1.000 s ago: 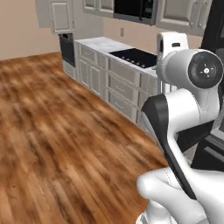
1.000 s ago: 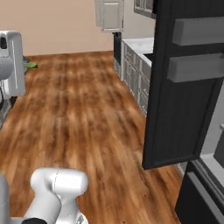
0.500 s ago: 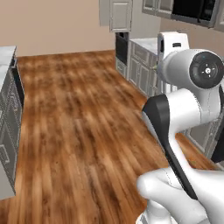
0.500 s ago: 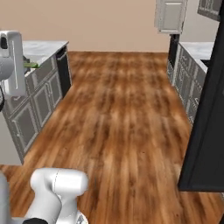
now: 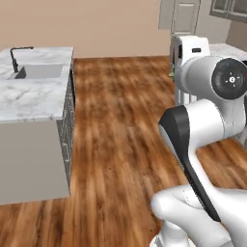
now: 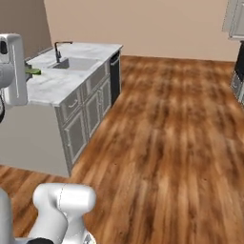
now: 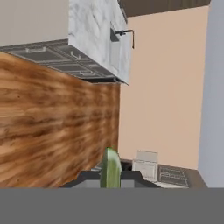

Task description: There is a bowl on the dining counter. Grab a lemon wedge from the fridge and place it in the bowl. Then get the liquor bottle and glass cup from the cabinet and place them next to the bowl.

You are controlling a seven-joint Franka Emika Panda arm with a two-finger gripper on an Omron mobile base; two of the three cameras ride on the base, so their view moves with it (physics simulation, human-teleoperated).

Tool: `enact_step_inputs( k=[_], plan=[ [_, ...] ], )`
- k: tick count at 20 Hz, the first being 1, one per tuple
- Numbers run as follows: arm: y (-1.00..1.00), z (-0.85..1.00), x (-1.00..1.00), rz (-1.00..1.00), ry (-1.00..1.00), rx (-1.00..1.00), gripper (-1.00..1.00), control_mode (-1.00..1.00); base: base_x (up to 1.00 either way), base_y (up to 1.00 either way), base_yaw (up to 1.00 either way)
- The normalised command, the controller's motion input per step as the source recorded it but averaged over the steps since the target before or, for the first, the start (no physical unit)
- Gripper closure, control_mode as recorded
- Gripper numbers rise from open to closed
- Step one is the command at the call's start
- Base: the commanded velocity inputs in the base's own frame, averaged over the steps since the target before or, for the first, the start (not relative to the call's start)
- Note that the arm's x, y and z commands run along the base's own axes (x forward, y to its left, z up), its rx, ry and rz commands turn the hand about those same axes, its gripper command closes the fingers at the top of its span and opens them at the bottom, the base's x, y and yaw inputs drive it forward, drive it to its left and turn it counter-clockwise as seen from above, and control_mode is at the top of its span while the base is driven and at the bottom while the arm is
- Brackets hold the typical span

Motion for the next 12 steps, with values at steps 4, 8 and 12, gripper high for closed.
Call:
enact_step_inputs(
  k=[4, 8, 12],
  plan=[
    [0.0, 0.0, 0.0, 0.0, 0.0, 0.0, 1.0, 1.0, 0.44, 1.0, 0.22],
    [0.0, 0.0, 0.0, 0.0, 0.0, 0.0, 1.0, 1.0, 0.46, 1.0, 0.16],
    [0.0, 0.0, 0.0, 0.0, 0.0, 0.0, 1.0, 1.0, 0.47, 1.0, 0.05]
  ],
)
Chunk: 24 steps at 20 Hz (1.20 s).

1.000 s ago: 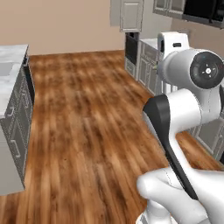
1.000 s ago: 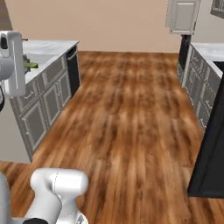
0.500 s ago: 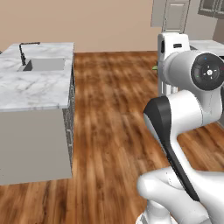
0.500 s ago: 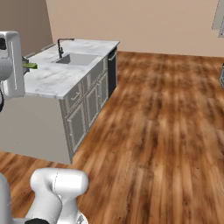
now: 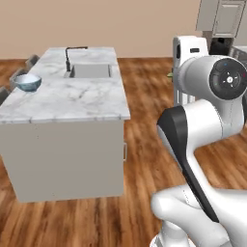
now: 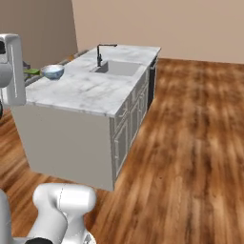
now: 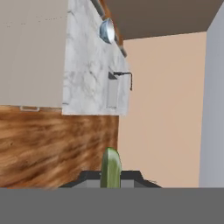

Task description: There is a bowl on the dining counter. Grab a lemon wedge from the fridge and place it in the bowl. Then get the liquor bottle and glass cup from the cabinet and place them next to the bowl.

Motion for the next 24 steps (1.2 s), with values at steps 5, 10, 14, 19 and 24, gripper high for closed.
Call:
enact_step_inputs(
  k=[5, 10, 14, 19, 24],
  plan=[
    [0.0, 0.0, 0.0, 0.0, 0.0, 0.0, 1.0, 1.0, 0.49, 1.0, 0.01],
    [0.0, 0.0, 0.0, 0.0, 0.0, 0.0, 1.0, 1.0, 0.6, 1.0, 0.0],
    [0.0, 0.0, 0.0, 0.0, 0.0, 0.0, 1.0, 1.0, 0.69, 1.0, 0.0],
    [0.0, 0.0, 0.0, 0.0, 0.0, 0.0, 1.0, 1.0, 0.67, 1.0, -0.01],
    [0.0, 0.0, 0.0, 0.0, 0.0, 0.0, 1.0, 1.0, 0.51, 1.0, -0.2]
  ],
)
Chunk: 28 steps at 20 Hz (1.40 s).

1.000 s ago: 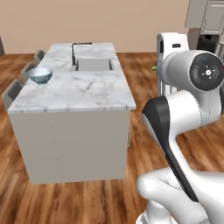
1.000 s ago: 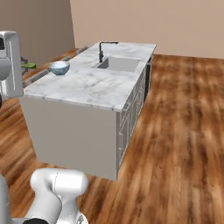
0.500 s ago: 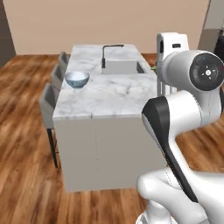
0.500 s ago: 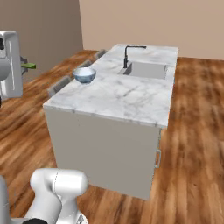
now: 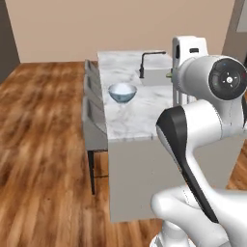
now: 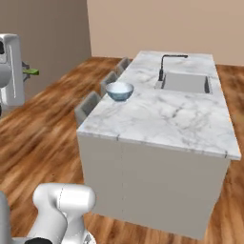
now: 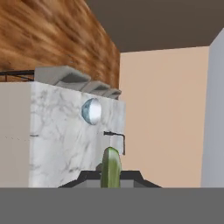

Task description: There is a bowl on the dining counter. Grab a lemon wedge from the fridge and place it in the bowl. Then get the liquor bottle and glass cup from the cabinet and place them next to the bowl.

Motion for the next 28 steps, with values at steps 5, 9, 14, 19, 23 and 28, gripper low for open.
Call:
enact_step_inputs(
  k=[5, 9, 14, 19, 23, 28],
  plan=[
    [0.0, 0.0, 0.0, 0.0, 0.0, 0.0, 1.0, 1.0, 0.46, 1.0, -0.33],
    [0.0, 0.0, 0.0, 0.0, 0.0, 0.0, 1.0, 1.0, 0.43, 1.0, -0.38],
    [0.0, 0.0, 0.0, 0.0, 0.0, 0.0, 1.0, 1.0, 0.4, 1.0, -0.4],
    [0.0, 0.0, 0.0, 0.0, 0.0, 0.0, 1.0, 1.0, 0.38, 1.0, -0.45],
    [0.0, 0.0, 0.0, 0.0, 0.0, 0.0, 1.0, 1.0, 0.41, 1.0, -0.47],
    [0.0, 0.0, 0.0, 0.0, 0.0, 0.0, 1.0, 1.0, 0.46, 1.0, -0.5]
  ],
)
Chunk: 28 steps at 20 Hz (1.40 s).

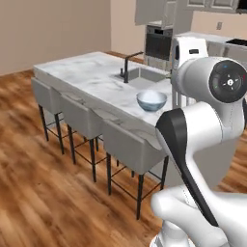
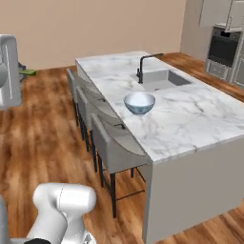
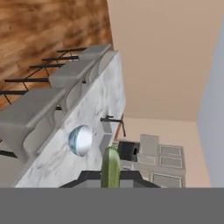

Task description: There is a bowl on the dining counter. Grab a lemon wedge from the fridge and place it in the bowl. Then get the liquor bottle and glass cup from the cabinet and place them next to the bowl.

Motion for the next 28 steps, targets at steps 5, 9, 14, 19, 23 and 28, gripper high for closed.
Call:
enact_step_inputs(
  k=[5, 9, 14, 19, 23, 28],
  plan=[
    [0.0, 0.0, 0.0, 0.0, 0.0, 0.0, 1.0, 1.0, 0.4, 1.0, -0.52],
    [0.0, 0.0, 0.0, 0.0, 0.0, 0.0, 1.0, 1.0, 0.31, 1.0, -0.52],
    [0.0, 0.0, 0.0, 0.0, 0.0, 0.0, 1.0, 1.0, 0.34, 1.0, -0.52],
    [0.0, 0.0, 0.0, 0.0, 0.0, 0.0, 1.0, 1.0, 0.38, 1.0, -0.52],
    [0.0, 0.0, 0.0, 0.0, 0.0, 0.0, 1.0, 1.0, 0.42, 0.99, -0.51],
    [0.0, 0.0, 0.0, 0.0, 0.0, 0.0, 1.0, 1.0, 0.47, 0.58, -0.47]
  ],
)
